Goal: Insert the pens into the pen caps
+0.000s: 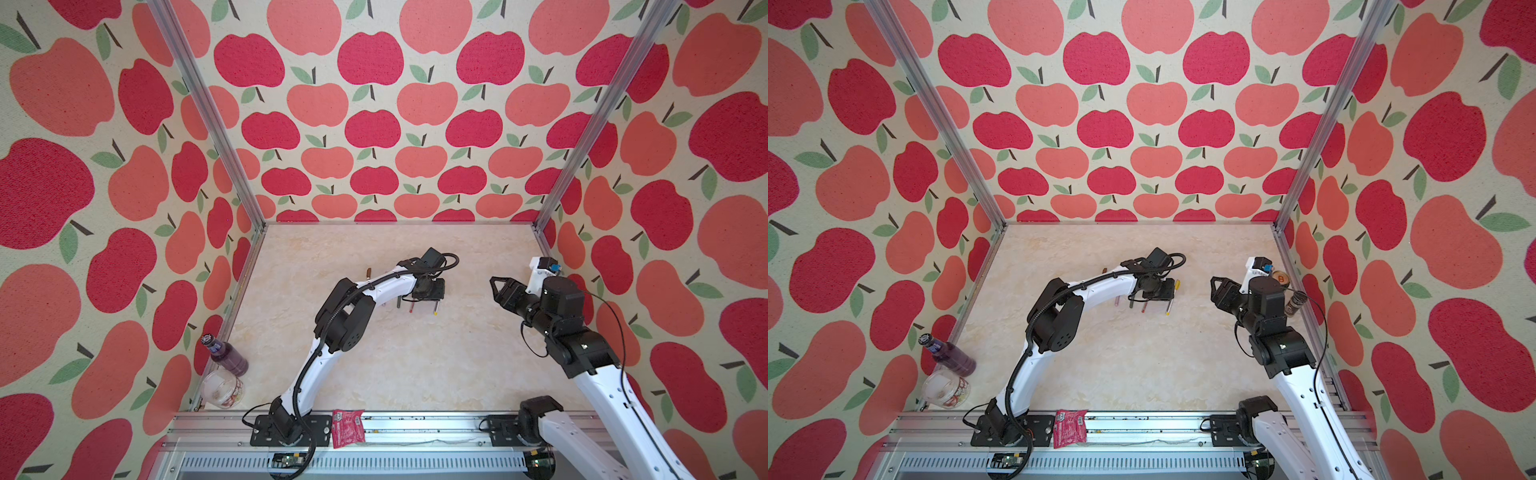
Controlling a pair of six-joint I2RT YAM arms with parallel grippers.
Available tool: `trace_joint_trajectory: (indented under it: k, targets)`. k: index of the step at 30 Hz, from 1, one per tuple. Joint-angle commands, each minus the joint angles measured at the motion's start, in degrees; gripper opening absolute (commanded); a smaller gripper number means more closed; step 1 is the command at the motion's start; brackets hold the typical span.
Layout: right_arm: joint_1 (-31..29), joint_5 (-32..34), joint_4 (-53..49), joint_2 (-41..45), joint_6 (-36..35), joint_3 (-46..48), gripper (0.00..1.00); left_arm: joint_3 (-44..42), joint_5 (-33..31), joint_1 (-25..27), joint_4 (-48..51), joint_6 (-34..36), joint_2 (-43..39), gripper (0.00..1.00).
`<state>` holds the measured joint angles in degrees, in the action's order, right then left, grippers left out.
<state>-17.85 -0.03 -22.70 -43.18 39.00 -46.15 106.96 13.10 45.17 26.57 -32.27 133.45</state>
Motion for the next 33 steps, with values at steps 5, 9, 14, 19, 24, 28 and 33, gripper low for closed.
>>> trace_joint_trajectory:
  k: [5,9,14,19,24,28,33]
  targets:
    - [0.49,4.04,-3.77,-0.76,-5.77,-2.91,0.62,-7.05,-1.05,-1.55,-10.66,9.68,-16.8,0.38]
    - [0.53,9.02,-2.69,-2.98,-10.21,-4.14,0.63,-13.59,-3.61,-6.03,-12.66,15.37,-28.57,0.5]
    - [2.49,18.34,6.33,-8.42,-19.89,-0.4,0.63,-22.12,-4.82,-16.77,-11.44,21.79,-43.24,0.59]
    - [6.85,19.1,21.17,-14.6,-24.32,6.19,0.67,-34.79,-7.77,-30.8,-12.09,25.48,-57.93,0.84]
    - [8.52,20.7,38.48,-16.89,-32.4,13.75,0.7,-49.77,-3.37,-48.55,-16.02,20.41,-69.5,0.99]
    - [9.18,21.85,49.28,-18.86,-38.16,18.93,0.71,-57.74,-11.38,-51.71,-17.98,19.46,-72.29,0.99]
    - [9.49,21.4,57.53,-25.28,-41.37,22.77,0.72,-65.53,-18.96,-53.8,-24.3,16.76,-67.98,0.99]
